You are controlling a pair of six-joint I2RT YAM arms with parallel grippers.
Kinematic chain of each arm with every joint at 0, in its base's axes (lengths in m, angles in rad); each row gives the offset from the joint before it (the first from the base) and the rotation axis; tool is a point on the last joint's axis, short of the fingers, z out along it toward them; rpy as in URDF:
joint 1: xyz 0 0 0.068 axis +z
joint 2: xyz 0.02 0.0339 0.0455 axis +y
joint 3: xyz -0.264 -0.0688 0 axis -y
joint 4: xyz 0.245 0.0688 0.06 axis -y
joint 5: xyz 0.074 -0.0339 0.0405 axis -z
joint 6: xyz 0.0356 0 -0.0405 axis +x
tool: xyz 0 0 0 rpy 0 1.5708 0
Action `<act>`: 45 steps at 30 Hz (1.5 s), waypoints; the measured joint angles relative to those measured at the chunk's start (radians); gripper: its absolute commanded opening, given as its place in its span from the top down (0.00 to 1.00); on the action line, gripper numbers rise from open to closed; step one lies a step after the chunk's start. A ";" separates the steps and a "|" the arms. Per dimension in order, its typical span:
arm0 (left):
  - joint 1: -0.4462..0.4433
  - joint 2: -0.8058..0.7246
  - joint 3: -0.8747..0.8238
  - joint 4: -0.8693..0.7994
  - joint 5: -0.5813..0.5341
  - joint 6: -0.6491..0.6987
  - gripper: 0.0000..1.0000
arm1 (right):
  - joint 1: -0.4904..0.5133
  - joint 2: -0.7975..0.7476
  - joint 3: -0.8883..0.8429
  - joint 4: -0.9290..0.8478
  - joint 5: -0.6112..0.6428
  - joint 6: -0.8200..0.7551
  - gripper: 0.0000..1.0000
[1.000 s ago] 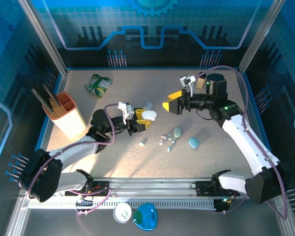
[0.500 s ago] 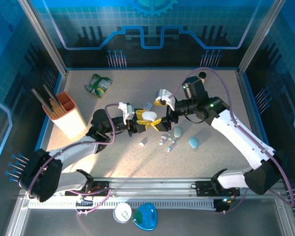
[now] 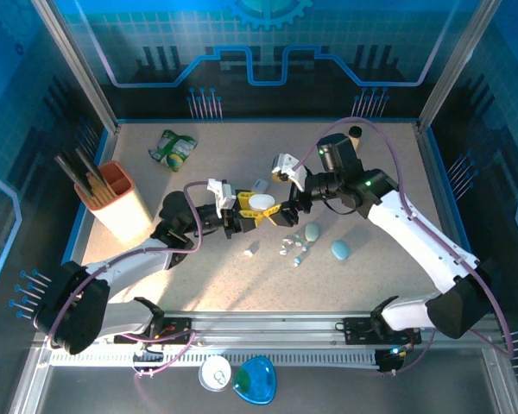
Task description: Insert wireless bluetooth earbuds into charging case
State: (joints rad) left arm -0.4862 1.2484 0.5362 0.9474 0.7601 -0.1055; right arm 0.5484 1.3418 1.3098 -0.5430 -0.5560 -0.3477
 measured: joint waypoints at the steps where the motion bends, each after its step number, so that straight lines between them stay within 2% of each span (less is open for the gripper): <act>1: 0.000 0.000 0.000 0.000 -0.003 0.000 0.66 | -0.006 -0.004 -0.008 0.016 -0.001 0.014 0.00; 7: 0.001 0.002 0.000 -0.005 -0.010 0.000 0.66 | -0.047 -0.029 -0.036 0.134 -0.021 0.114 0.00; 12: -0.001 0.002 0.000 0.008 0.008 0.000 0.66 | -0.072 -0.031 -0.041 0.206 0.035 0.169 0.00; 17: -0.001 0.002 0.000 0.007 0.007 0.000 0.66 | -0.073 -0.043 -0.071 0.241 0.039 0.192 0.00; 26: 0.002 0.024 -0.003 0.037 -0.008 0.003 0.65 | -0.089 -0.208 -0.226 0.368 0.026 0.257 0.00; 33: 0.022 0.037 -0.019 0.069 -0.035 -0.001 0.65 | -0.189 -0.303 -0.375 0.480 -0.002 0.450 0.00; 36: 0.027 0.037 -0.029 0.080 -0.053 -0.001 0.66 | -0.225 -0.300 -0.454 0.518 -0.013 0.556 0.09; 45: 0.042 0.037 -0.036 0.078 -0.077 0.000 0.65 | -0.230 -0.269 -0.634 0.578 0.013 0.797 0.11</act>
State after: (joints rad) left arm -0.4442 1.2854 0.4999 1.0252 0.6827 -0.1059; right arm 0.3183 1.0729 0.6754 0.0353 -0.5434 0.4492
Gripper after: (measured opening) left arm 0.371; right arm 0.888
